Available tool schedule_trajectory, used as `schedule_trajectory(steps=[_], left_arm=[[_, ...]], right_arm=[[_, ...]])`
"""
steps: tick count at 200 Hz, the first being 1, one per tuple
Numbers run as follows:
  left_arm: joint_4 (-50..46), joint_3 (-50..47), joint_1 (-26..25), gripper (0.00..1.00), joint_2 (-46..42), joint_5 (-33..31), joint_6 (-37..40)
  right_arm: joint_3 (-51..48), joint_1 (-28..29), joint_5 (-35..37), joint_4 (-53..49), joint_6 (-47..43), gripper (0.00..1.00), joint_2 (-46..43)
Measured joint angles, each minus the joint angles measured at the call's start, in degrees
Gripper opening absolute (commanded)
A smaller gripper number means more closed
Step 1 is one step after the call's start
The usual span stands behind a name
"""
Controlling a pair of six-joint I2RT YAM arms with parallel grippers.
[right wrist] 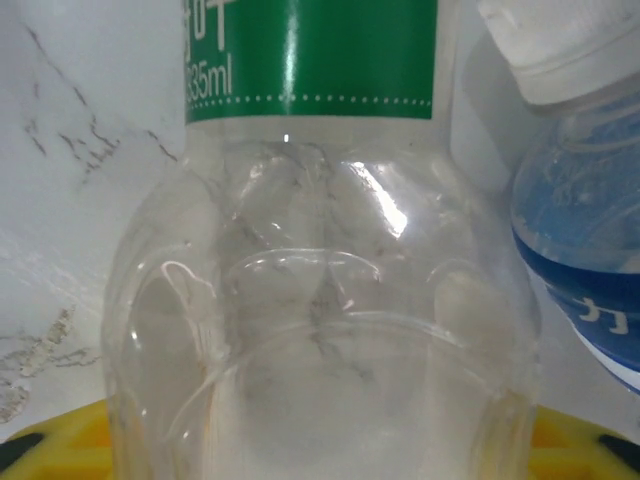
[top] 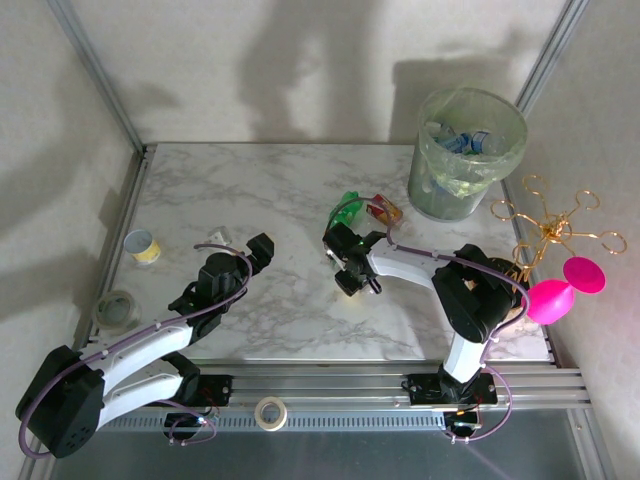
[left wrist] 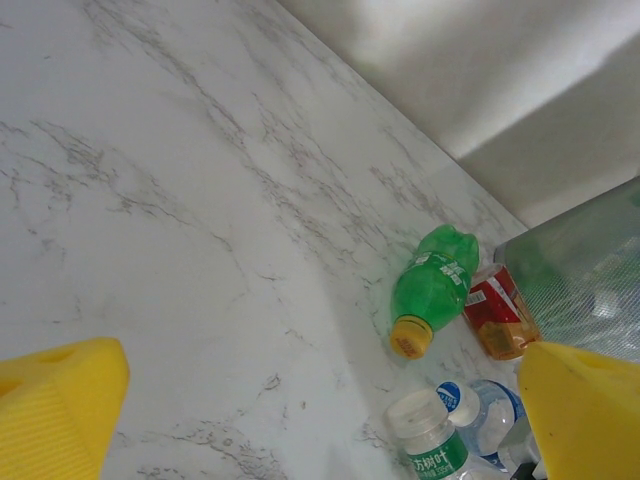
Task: Put the plastic bottles in the bin
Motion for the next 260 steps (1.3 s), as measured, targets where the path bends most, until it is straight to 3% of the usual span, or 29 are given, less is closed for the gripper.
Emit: schedule_trajectory(steps=[30,84,131,178,219,260], left_arm=[[0.0,-0.46,0.09,1.0,-0.74,0.0,0.0],[0.04,-1.4,0.15,1.0,-1.4,0.0,0.0],[-0.5,-2.58,0.63,1.0,-3.96,-0.04,0.39],[-1.7,-4.33,1.68,1.0,-8.55,-0.5,1.66],[-2.6,-6.36,2.91,1.0,-11.82,-1.01,2.25],[-4.57,-7.63,4.22,1.0,-14.6,-1.07,2.64]], right_arm=[[0.0,0.07,-3.82,0.42,-0.28,0.48,-1.88],[5.64,-0.96,-11.21,3.28,-0.96,0.46,-13.4],[15.37,-9.9,-17.42,7.96,-0.04,0.44,-18.12],[24.59,-17.97,-12.26,11.54,4.04,0.43,-18.53],[29.2,-28.24,-6.36,14.14,7.69,0.44,-18.21],[34.05,-36.65,-1.75,16.41,9.88,0.42,-13.88]])
